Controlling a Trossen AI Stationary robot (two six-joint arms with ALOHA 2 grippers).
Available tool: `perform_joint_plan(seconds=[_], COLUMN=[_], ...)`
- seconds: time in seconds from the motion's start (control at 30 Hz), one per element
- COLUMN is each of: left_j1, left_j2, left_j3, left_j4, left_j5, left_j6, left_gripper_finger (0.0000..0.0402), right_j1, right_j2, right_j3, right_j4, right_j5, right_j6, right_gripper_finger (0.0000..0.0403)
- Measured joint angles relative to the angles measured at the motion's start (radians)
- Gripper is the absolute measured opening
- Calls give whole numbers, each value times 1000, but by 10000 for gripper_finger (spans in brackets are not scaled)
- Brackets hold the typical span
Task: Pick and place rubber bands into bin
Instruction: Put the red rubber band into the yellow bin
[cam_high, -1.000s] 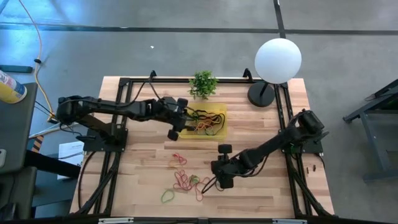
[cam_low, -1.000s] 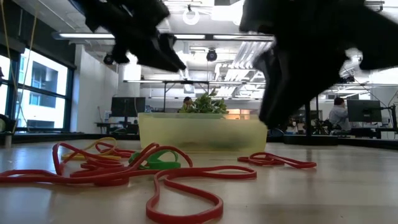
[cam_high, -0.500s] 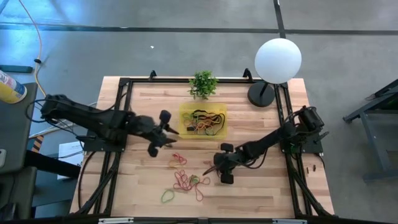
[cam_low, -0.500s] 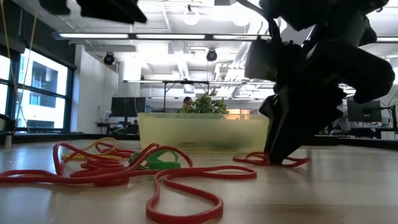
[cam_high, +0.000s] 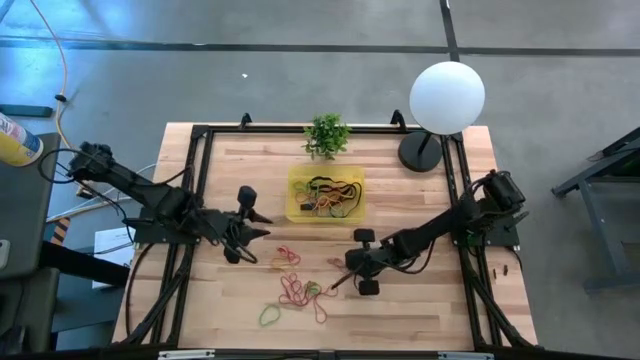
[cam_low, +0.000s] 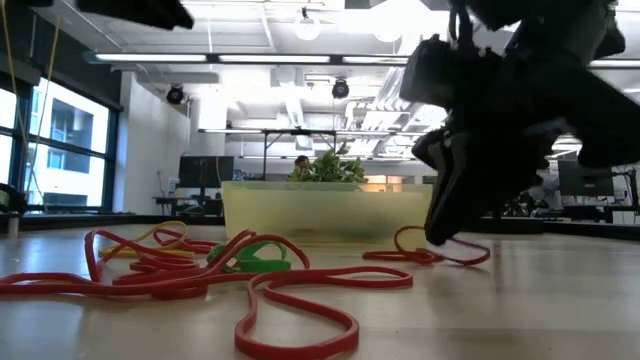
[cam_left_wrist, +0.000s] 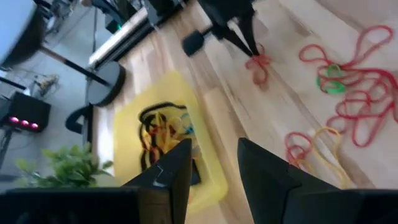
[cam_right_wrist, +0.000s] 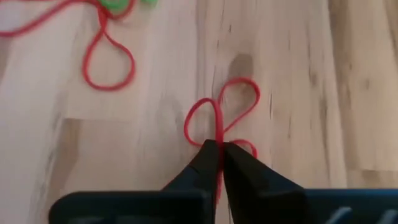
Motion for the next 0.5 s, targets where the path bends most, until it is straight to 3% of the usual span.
perform_joint_plan(seconds=[0.2,0.5], left_j1=[-107,-292], left_j2=[1,1], left_j3=[-54,-186], left_j4=[-4,61], left_j5=[-42,-183], left_j6=[-117,-351], left_gripper_finger=[114,112], right_j1=[24,33], right_j2=[-58,-191], right_j3=[0,1], right_j4=[-11,-15], right_j5=[56,154], right_j6=[-7,-114], right_gripper_finger=[7,2])
